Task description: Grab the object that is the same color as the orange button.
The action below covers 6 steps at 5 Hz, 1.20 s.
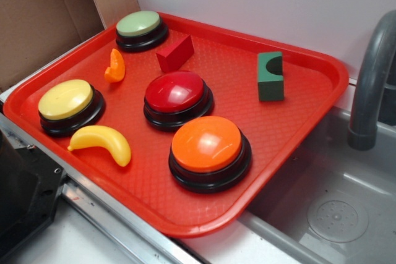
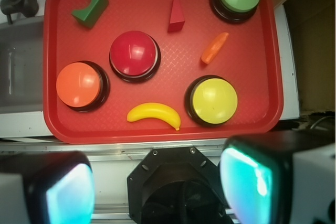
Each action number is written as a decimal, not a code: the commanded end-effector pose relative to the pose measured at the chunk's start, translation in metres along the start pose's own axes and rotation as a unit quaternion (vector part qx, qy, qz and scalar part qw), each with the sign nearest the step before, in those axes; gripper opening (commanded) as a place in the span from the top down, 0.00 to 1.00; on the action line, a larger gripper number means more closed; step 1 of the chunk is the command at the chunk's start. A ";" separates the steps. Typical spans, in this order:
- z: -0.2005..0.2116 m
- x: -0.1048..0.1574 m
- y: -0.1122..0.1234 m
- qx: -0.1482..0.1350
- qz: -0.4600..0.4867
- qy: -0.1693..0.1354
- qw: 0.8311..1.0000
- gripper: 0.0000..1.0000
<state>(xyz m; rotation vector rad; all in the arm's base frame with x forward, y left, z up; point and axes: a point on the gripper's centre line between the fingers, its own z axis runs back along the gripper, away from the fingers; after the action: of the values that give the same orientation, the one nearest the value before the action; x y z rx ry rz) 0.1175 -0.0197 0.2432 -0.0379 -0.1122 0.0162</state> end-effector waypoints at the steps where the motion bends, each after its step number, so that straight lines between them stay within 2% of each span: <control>1: 0.000 0.000 0.000 0.000 0.000 0.000 1.000 0.00; 2: -0.026 0.018 0.038 0.014 0.090 -0.021 0.996 0.00; 3: -0.051 0.031 0.063 0.018 0.129 -0.018 0.991 0.00; 4: -0.070 0.044 0.082 0.020 0.167 -0.023 0.986 0.00; 6: -0.120 0.071 0.112 0.050 0.239 -0.047 0.969 0.00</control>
<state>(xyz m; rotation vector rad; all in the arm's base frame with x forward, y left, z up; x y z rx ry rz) 0.1996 0.0825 0.1209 0.0315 -0.1568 0.4916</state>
